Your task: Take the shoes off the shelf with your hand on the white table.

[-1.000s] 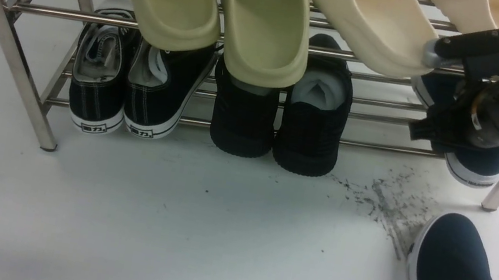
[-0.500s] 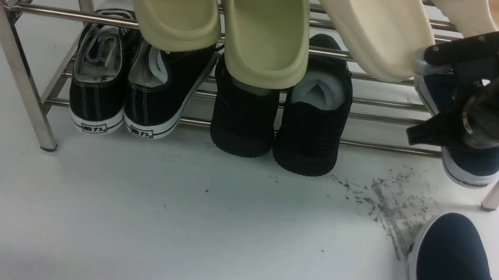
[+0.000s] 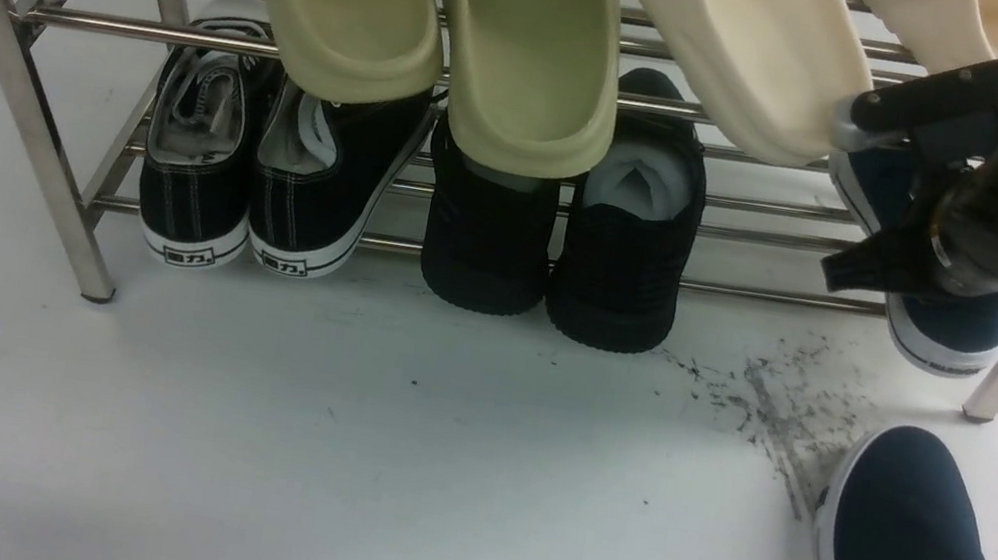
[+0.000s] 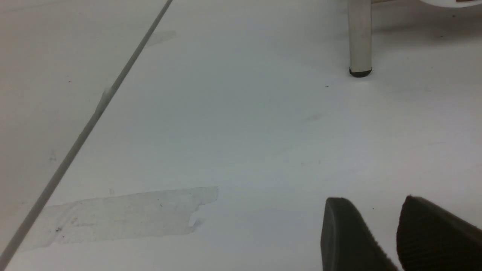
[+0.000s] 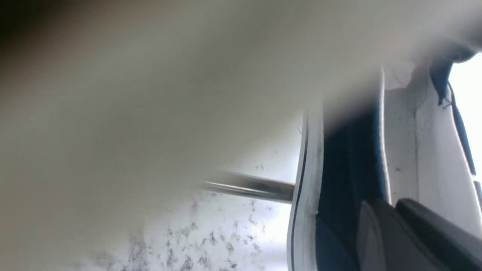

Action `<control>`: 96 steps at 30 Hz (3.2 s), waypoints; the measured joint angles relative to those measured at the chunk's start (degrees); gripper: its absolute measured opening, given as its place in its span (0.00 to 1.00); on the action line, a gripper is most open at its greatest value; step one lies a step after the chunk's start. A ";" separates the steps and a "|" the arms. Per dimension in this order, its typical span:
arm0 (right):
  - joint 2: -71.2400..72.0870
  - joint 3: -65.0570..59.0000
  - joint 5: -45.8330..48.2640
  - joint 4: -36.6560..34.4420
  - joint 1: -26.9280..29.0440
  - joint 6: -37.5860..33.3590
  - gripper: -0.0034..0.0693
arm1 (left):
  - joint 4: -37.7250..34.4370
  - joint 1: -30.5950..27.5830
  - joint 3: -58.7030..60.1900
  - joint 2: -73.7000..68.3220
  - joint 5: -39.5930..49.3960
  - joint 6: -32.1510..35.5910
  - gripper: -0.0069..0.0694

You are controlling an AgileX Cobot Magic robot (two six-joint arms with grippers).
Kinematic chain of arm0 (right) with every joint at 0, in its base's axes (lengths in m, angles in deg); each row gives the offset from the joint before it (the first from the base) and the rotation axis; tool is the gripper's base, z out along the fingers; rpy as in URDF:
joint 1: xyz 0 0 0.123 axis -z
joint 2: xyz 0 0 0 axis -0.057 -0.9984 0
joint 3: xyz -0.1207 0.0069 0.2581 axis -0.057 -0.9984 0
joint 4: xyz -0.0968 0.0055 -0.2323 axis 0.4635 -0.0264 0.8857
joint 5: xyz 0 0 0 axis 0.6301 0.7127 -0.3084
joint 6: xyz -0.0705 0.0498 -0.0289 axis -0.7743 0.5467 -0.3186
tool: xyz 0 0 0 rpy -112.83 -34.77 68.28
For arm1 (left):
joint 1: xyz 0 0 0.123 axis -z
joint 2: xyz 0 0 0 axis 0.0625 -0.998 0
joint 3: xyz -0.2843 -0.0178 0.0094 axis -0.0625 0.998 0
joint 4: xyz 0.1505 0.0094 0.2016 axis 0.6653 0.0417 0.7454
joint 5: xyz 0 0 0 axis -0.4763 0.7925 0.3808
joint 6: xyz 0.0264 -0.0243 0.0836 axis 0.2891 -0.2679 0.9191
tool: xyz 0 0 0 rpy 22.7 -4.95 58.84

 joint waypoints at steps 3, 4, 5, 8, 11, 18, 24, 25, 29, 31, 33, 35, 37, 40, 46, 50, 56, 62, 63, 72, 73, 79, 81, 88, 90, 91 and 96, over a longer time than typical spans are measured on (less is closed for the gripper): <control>1.69 -0.31 2.91 -2.41 0.06 -1.59 0.09 | 0.00 0.00 0.00 0.00 0.00 0.00 0.41; 2.30 -0.43 4.02 -3.89 0.06 -2.87 0.09 | 0.00 0.00 0.00 0.00 0.00 0.00 0.41; 3.21 -0.50 4.99 -5.28 0.06 -4.19 0.09 | 0.00 0.00 0.00 0.00 0.00 0.00 0.41; 4.86 -0.66 6.19 -7.31 0.06 -5.87 0.09 | 0.00 0.00 0.00 0.00 0.00 0.00 0.41; 7.58 -0.67 8.22 -9.00 0.06 -7.30 0.09 | 0.00 0.00 0.00 0.00 0.00 0.00 0.41; 10.39 -0.79 11.39 -9.83 0.06 -8.74 0.09 | 0.00 0.00 0.00 0.00 0.00 0.00 0.41; 12.37 -0.79 14.39 -10.90 0.06 -11.07 0.09 | 0.00 0.00 0.00 0.00 0.00 0.00 0.41; 12.95 -0.79 14.91 -11.09 0.06 -11.41 0.09 | 0.00 0.00 0.00 0.00 0.00 0.00 0.41; 16.36 -0.79 18.39 -11.77 0.06 -13.30 0.09 | 0.00 0.00 0.00 0.00 0.00 0.00 0.41; 19.47 -0.79 21.03 -13.16 0.06 -14.08 0.09 | 0.00 0.00 0.00 0.00 0.00 0.00 0.41; 21.45 -0.79 23.06 -14.33 0.06 -15.04 0.09 | 0.00 0.00 0.00 0.00 0.00 0.00 0.41; 23.82 -0.79 25.28 -15.79 0.06 -16.43 0.09 | 0.00 0.00 0.00 0.00 0.00 0.00 0.41; 26.09 -0.79 27.47 -17.29 0.06 -17.83 0.09 | 0.00 0.00 0.00 0.00 0.00 0.00 0.41; 28.77 -0.79 29.65 -18.12 0.06 -18.68 0.09 | 0.00 0.00 0.00 0.00 0.00 0.00 0.41; 35.96 -1.02 30.84 -18.93 0.06 -20.47 0.09 | 0.00 0.00 0.00 0.00 0.00 0.00 0.41; 41.62 -2.62 31.49 -21.26 0.06 -21.38 0.09 | 0.00 0.00 0.00 0.00 0.00 0.00 0.41; 47.85 -12.65 31.55 -21.92 0.06 -21.50 0.09 | 0.00 0.00 0.00 0.00 0.00 0.00 0.41; 48.89 -23.76 31.55 -22.18 0.06 -21.33 0.09 | 0.00 0.00 0.00 0.00 0.00 0.00 0.41; 48.82 -25.51 31.53 -22.76 0.06 -21.22 0.09 | 0.00 0.00 0.00 0.00 0.00 0.00 0.41; 42.51 -35.22 24.66 -26.55 0.06 -20.31 0.09 | 0.00 0.00 0.00 0.00 0.00 0.00 0.41; 40.95 -35.39 23.65 -27.47 0.06 -20.24 0.09 | 0.00 0.00 0.00 0.00 0.00 0.00 0.41; 32.32 -35.71 18.56 -31.91 0.06 -19.96 0.09 | 0.00 0.00 0.00 0.00 0.00 0.00 0.41; 30.17 -35.71 18.12 -32.40 0.06 -19.89 0.09 | 0.00 0.00 0.00 0.00 0.00 0.00 0.41; 27.67 -35.71 17.55 -32.79 0.06 -18.04 0.14 | 0.00 0.00 0.00 0.00 0.00 0.00 0.41; 27.67 -35.71 17.27 -32.79 0.06 -17.64 0.19 | 0.00 0.00 0.00 0.00 0.00 0.00 0.41; 27.67 -35.71 16.97 -32.72 0.06 -17.44 0.26 | 0.00 0.00 0.00 0.00 0.00 0.00 0.41; 28.01 -34.23 17.56 -31.66 0.06 -17.42 0.62 | 0.00 0.00 0.00 0.00 0.00 0.00 0.41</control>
